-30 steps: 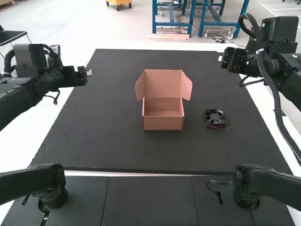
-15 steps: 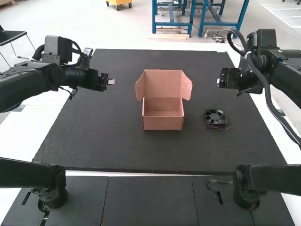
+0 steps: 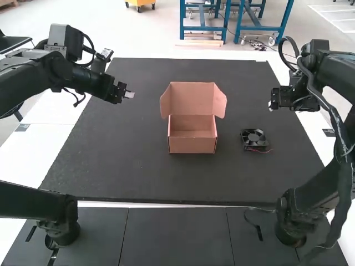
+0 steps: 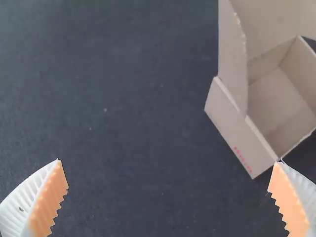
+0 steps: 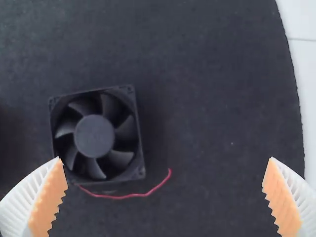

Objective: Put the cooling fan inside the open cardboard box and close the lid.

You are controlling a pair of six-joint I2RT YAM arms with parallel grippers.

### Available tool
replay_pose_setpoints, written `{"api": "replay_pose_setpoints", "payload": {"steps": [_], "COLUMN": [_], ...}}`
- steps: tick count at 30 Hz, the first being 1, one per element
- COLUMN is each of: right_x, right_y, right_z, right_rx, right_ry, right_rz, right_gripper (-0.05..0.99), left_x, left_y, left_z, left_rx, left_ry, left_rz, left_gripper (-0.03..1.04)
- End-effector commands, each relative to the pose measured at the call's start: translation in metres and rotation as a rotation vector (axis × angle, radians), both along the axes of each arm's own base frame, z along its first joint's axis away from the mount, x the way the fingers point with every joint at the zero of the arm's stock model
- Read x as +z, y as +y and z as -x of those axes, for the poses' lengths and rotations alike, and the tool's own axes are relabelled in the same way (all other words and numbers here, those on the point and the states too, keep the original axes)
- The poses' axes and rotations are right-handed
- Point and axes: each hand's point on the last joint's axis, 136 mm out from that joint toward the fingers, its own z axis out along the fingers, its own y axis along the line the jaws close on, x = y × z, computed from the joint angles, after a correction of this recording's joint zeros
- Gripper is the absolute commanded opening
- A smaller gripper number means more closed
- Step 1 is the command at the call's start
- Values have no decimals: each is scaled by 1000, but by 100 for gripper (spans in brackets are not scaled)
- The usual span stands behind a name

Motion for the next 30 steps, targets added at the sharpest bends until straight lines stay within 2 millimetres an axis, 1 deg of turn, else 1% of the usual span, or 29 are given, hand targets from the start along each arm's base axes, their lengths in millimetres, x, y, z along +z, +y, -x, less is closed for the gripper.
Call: {"api": "replay_pose_setpoints", "payload": {"steps": [1,3,6,9,12,18,19,20,25,30], "right_x": [-4,-10,-22,-29,-38,-60,-62,-65,-74,-94], "right_y": [4,11,19,25,28,18,17,12,-2,-6], "right_z": [-7,-10,-10,-14,-13,-9,-10,-9,-13,-10], "right_rx": [43,53,64,74,85,63,59,42,9,15], "right_ry": [7,13,25,11,12,36,38,48,70,133], "right_rz": [-20,-54,-73,-75,-58,11,15,34,84,86], "right_gripper": [90,90,90,90,90,90,90,90,89,89], "left_x": [35,41,44,42,39,35,37,36,35,38], "left_y": [-14,-20,-28,-34,-36,-41,-42,-42,-46,-53], "left_z": [14,24,38,44,46,45,43,42,43,46], "left_rx": [-77,-93,-125,-128,-127,-119,-117,-113,-124,-149], "left_ry": [-90,-104,-121,-128,-145,-160,-174,-180,-186,-192], "left_rz": [14,24,28,42,27,38,38,34,34,38], "left_gripper": [96,96,96,96,96,96,96,96,96,96]}}
